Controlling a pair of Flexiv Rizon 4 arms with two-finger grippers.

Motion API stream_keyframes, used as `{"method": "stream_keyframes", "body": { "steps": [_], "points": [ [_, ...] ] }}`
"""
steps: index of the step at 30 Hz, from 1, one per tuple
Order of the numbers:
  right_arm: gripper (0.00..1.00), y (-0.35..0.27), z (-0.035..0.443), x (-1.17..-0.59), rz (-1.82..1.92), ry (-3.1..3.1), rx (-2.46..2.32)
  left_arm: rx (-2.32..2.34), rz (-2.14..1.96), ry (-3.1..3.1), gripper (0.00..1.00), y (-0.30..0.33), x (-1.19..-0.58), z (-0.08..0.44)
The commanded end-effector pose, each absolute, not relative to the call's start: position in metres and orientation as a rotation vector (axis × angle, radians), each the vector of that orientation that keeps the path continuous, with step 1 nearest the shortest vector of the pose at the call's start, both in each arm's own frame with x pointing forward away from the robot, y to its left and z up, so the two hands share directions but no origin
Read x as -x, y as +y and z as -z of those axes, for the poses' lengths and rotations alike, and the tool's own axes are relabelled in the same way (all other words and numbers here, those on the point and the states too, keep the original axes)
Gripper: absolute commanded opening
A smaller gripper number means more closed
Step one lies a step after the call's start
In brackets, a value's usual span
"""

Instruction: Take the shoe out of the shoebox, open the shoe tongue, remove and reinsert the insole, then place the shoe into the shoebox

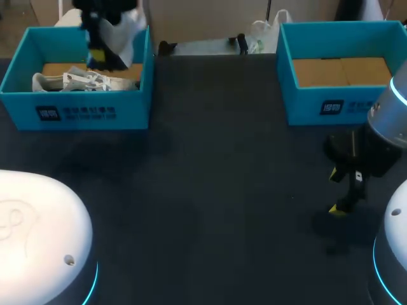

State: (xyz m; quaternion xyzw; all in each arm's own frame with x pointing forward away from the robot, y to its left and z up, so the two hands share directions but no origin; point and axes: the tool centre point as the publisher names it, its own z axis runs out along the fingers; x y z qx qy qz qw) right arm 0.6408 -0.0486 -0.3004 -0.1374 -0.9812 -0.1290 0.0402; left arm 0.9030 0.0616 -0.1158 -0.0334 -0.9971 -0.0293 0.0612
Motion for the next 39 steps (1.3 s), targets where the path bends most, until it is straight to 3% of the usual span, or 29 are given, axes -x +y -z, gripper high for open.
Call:
{"method": "stream_keyframes", "body": {
  "steps": [1,4,19,31,39],
  "points": [
    [1.00,-0.048,0.301,-0.640,0.393,-3.009,0.423,0.084,0.090,-2.976,0.00,0.095,-0.941,0.103],
    [1.00,-0.048,0.301,-0.640,0.393,-3.009,0.423,0.009,0.222,-2.981,0.00,0.114,-0.964,0.097],
    [1.00,-0.048,0.301,-0.640,0.393,-3.009,0.423,0.009,0.222,-2.981,0.00,0.114,-0.964,0.097],
    [1.00,-0.048,0.301,-0.640,0.393,-3.009,0.423,-0.094,0.258,-3.023,0.00,0.194,-1.085,0.132],
    [1.00,-0.048,0.301,-0.640,0.393,-3.009,0.423,-0.100,0.151,-3.038,0.00,0.232,-1.109,0.152]
  ]
}}
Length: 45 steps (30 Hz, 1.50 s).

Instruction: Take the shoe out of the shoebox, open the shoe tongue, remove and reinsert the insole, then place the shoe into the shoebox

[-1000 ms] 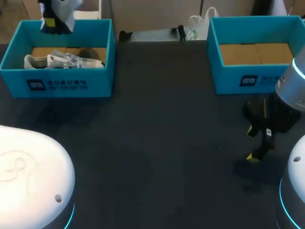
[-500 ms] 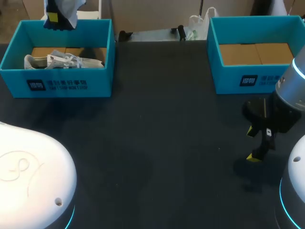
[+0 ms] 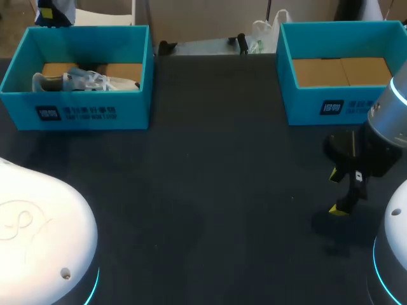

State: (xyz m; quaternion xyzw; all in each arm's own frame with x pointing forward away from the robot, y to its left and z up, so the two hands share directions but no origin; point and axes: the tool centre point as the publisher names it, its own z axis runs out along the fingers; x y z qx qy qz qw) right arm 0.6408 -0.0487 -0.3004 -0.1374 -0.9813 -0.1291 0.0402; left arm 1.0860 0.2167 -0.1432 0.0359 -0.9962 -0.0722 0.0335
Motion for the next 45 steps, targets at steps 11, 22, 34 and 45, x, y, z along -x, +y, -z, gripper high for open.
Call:
{"method": "stream_keyframes", "body": {
  "steps": [11,22,34,45],
  "points": [
    [1.00,-0.048,0.301,-0.640,0.393,-3.009,0.423,0.644,0.158,-3.056,0.00,0.267,-1.110,0.163],
    [1.00,-0.048,0.301,-0.640,0.393,-3.009,0.423,0.933,0.232,-2.965,0.00,0.284,-1.110,0.162],
    [1.00,-0.048,0.301,-0.640,0.393,-3.009,0.423,1.508,0.158,-2.691,0.00,0.307,-1.142,0.181],
    [1.00,-0.048,0.301,-0.640,0.393,-3.009,0.423,1.709,0.119,-2.538,0.00,0.322,-1.158,0.185]
  ]
}}
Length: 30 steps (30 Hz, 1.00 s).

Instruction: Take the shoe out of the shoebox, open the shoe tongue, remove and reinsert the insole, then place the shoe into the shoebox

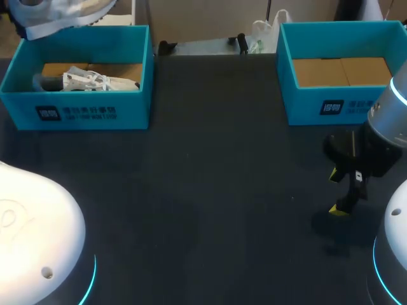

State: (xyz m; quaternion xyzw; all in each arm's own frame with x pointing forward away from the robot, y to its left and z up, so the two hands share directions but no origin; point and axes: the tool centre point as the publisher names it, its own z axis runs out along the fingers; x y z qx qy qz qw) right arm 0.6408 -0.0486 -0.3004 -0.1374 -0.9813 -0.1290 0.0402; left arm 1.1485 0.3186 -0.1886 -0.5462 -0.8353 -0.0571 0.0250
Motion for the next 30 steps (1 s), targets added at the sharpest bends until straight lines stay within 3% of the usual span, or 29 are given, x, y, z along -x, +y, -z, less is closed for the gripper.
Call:
{"method": "stream_keyframes", "body": {
  "steps": [1,16,30],
  "points": [
    [1.00,-0.048,0.301,-0.640,0.393,-3.009,0.423,1.709,0.119,-2.538,0.00,0.322,-1.158,0.185],
    [1.00,-0.048,0.301,-0.640,0.393,-3.009,0.423,2.155,0.226,-2.247,0.00,0.321,-1.173,0.197],
    [1.00,-0.048,0.301,-0.640,0.393,-3.009,0.423,2.199,0.244,-2.201,0.00,0.314,-1.172,0.211]
  ]
}}
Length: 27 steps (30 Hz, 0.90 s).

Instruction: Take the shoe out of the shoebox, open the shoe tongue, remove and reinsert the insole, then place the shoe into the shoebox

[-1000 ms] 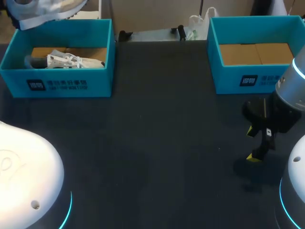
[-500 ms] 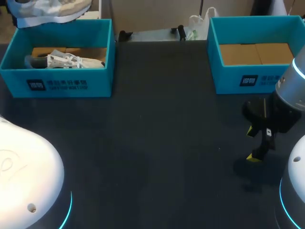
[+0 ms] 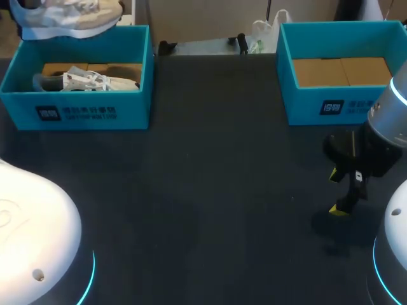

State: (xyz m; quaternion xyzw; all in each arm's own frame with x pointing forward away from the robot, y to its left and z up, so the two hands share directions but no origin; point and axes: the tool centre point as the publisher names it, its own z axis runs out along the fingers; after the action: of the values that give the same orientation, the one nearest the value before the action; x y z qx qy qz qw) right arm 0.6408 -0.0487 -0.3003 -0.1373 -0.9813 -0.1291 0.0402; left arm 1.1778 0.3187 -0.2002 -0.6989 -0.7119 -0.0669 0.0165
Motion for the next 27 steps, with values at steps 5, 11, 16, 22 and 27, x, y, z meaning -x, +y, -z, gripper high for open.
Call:
{"method": "stream_keyframes", "body": {
  "steps": [5,11,16,22,27],
  "points": [
    [1.00,-0.048,0.301,-0.640,0.393,-3.009,0.423,2.193,0.300,-2.177,0.00,0.311,-1.172,0.226],
    [1.00,-0.048,0.301,-0.640,0.393,-3.009,0.423,2.184,0.248,-2.138,0.00,0.310,-1.173,0.245],
    [1.00,-0.048,0.301,-0.640,0.393,-3.009,0.423,2.165,0.254,-2.130,0.00,0.310,-1.177,0.255],
    [1.00,-0.048,0.301,-0.640,0.393,-3.009,0.423,2.129,0.316,-2.133,0.00,0.311,-1.190,0.266],
    [1.00,-0.048,0.301,-0.640,0.393,-3.009,0.423,2.130,0.331,-2.129,0.00,0.312,-1.198,0.272]
  ]
}}
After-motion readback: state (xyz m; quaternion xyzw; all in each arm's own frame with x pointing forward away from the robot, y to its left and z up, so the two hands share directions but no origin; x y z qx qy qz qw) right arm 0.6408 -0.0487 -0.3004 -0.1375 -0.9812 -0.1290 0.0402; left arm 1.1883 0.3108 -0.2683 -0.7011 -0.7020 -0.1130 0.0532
